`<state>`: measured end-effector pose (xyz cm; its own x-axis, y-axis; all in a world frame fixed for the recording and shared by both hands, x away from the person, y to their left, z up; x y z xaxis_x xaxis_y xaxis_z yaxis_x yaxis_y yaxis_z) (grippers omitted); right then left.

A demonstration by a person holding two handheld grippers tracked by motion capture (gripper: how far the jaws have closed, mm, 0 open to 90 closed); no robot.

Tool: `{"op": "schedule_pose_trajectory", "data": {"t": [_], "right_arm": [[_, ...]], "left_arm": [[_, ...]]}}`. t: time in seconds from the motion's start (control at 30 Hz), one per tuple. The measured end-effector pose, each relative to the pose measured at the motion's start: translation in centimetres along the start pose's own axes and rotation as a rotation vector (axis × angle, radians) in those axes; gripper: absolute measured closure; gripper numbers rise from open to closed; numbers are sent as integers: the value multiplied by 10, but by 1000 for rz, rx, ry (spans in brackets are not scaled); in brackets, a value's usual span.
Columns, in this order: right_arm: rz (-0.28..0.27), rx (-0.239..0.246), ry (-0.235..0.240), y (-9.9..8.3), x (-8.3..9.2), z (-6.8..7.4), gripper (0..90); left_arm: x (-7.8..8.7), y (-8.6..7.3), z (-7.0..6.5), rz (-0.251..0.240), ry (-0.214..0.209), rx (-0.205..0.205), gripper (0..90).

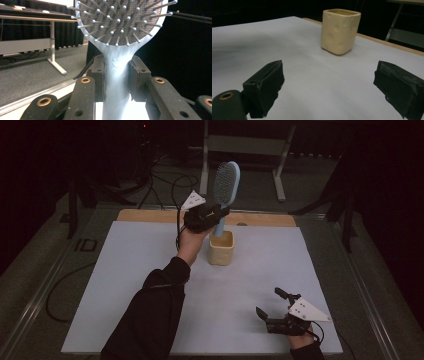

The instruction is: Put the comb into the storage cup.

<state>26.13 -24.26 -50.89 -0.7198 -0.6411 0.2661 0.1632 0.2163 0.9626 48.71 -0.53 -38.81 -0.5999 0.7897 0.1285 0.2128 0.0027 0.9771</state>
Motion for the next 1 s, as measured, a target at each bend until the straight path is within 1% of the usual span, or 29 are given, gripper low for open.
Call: {"op": "schedule_pose_trajectory", "data": {"t": [0.07, 0.1, 0.17, 0.27, 0.3, 0.37, 0.4, 0.47, 0.5, 0.57, 0.67, 0.8, 0.87, 0.9, 0.93, 1.0], "right_arm": [[0, -2, 0, 0, 0, 0, 87], [-1, -3, 1, 0, 0, 0, 87], [0, -2, 1, 0, 0, 0, 87], [-2, -6, 4, 0, 0, 0, 87], [-2, -7, 4, 0, 0, 0, 87], [-1, -11, 4, -1, 0, 0, 87], [0, -9, 4, -1, 0, 0, 87], [-1, -9, 4, -1, 0, 0, 87], [-2, -8, 6, -1, 0, 0, 87], [-1, -6, 7, -1, -1, 0, 88], [3, -7, 9, -1, -1, 1, 87], [3, -11, 9, -1, -1, 1, 87], [2, -12, 9, -1, -1, 0, 87], [2, -11, 11, -2, -1, 0, 87], [2, -11, 10, -2, -1, 0, 87], [0, -8, 9, -1, -1, 0, 87]], "left_arm": [[-4, -4, 1, 5, 2, -7, 699], [-5, -5, 2, 12, 1, -3, 699], [-8, -9, 4, 12, 14, -7, 699], [-11, -13, 7, 14, 17, -14, 698], [-12, -14, 7, 11, 9, -9, 698], [-14, -17, 8, 7, 11, -8, 698], [-14, -18, 9, -1, 3, -1, 698], [-14, -18, 9, -1, 3, -1, 698], [-16, -24, 10, -2, 1, -3, 698], [-17, -28, 10, 13, 10, -7, 698], [-19, -34, 12, 21, 17, -7, 698], [-21, -42, 12, 28, 15, -19, 698], [-23, -47, 11, 29, 3, -11, 698], [-24, -49, 11, 33, 10, -17, 698], [-25, -52, 10, 38, 5, -16, 697], [-26, -58, 9, 58, 6, -30, 697]]}}
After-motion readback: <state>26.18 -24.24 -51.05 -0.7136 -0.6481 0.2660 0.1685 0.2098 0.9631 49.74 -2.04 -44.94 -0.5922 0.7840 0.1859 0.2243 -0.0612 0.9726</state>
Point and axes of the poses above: each handheld gripper's, and its own axes: x roughly backward along the jaws, y roughly out of its top, z roughly to its left, the point moved 5 cm from there along -x, roughly forward along the jaws
